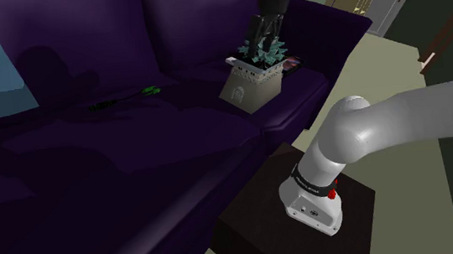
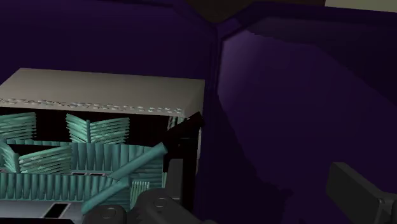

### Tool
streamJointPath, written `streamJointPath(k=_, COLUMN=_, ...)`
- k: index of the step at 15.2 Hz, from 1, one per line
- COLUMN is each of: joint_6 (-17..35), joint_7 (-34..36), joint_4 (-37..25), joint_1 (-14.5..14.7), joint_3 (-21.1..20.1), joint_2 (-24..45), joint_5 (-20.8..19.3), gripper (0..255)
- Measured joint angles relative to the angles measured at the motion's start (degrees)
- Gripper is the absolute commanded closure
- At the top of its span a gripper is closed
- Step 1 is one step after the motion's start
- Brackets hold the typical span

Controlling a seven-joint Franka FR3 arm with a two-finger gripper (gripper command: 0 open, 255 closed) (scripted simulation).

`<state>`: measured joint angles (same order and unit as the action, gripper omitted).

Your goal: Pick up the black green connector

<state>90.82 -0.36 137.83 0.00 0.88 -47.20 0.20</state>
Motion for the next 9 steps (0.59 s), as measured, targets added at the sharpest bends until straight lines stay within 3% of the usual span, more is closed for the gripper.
streamJointPath(k=3, joint_6=1.2, joint_7=3.8, joint_4=0.5, joint_1=-0.3, joint_3=-1.9, joint_2=0.8, joint_5=1.6, gripper=0)
streamJointPath(k=9, joint_6=7.4, joint_7=22.0, joint_4=0.7, joint_1=-2.1, joint_3=-10.5, joint_2=6.5, joint_5=8.4, gripper=0)
